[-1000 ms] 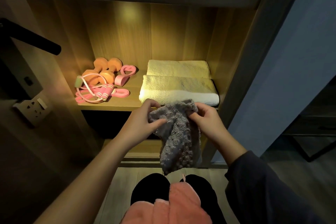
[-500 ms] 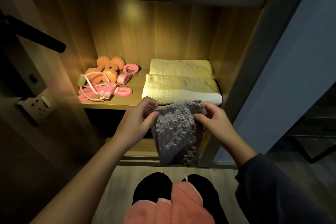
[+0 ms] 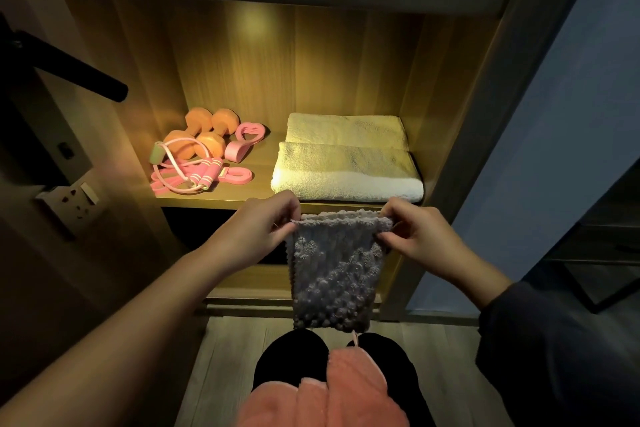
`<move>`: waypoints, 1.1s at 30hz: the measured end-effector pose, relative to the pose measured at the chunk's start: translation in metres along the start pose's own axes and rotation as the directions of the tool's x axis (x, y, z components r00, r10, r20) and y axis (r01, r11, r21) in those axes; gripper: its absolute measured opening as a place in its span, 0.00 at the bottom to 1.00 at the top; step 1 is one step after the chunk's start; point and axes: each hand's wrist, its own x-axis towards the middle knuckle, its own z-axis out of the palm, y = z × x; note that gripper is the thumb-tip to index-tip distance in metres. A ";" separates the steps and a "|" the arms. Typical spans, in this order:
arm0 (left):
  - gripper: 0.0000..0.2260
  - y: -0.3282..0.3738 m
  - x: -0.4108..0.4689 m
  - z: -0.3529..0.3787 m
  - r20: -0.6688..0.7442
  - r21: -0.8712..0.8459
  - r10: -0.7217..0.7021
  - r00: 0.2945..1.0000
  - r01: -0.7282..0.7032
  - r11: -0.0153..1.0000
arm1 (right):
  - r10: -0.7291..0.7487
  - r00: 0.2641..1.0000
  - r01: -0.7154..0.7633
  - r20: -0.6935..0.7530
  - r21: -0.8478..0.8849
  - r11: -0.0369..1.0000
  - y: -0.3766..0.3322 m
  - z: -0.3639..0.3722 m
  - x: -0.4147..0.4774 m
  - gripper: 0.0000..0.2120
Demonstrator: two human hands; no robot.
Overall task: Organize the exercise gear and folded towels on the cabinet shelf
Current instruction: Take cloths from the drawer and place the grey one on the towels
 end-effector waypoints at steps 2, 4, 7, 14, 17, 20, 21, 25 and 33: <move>0.09 0.000 0.000 -0.001 0.003 0.003 0.006 1.000 -0.006 1.000 | 0.000 1.000 0.000 -0.026 -0.004 1.000 -0.001 -0.001 0.001 0.17; 0.08 0.001 0.000 -0.002 0.003 -0.009 0.010 1.000 -0.009 1.000 | -0.001 0.999 0.001 -0.046 -0.008 1.000 -0.002 -0.001 0.001 0.13; 0.09 0.005 0.000 -0.001 -0.012 -0.039 0.006 1.000 -0.006 0.999 | 0.005 0.999 -0.006 -0.054 -0.007 1.000 -0.001 -0.003 -0.001 0.10; 0.08 0.016 0.006 0.002 -0.038 -0.021 -0.065 0.997 0.064 0.998 | -0.024 0.995 0.016 -0.096 -0.079 0.997 -0.004 -0.006 0.004 0.16; 0.07 0.018 0.008 0.001 -0.044 -0.019 -0.094 0.995 0.093 0.995 | -0.023 0.995 0.014 -0.099 -0.092 0.996 -0.006 -0.010 0.005 0.19; 0.08 0.021 0.009 0.002 -0.065 0.019 -0.106 0.992 0.107 0.994 | -0.032 0.993 0.018 -0.115 -0.118 0.993 -0.009 -0.015 0.006 0.17; 0.08 0.022 0.009 0.002 -0.075 0.037 -0.106 0.992 0.109 0.993 | -0.034 0.992 0.020 -0.119 -0.124 0.992 -0.010 -0.017 0.006 0.16; 0.09 0.025 0.012 0.002 -0.081 0.093 -0.068 0.994 0.075 0.993 | -0.044 0.993 0.027 -0.112 -0.150 0.988 -0.014 -0.021 0.007 0.12; 0.08 0.033 0.025 -0.006 0.023 0.003 -0.154 0.988 0.154 0.988 | -0.064 0.992 0.042 -0.111 -0.189 0.981 -0.018 -0.030 0.009 0.12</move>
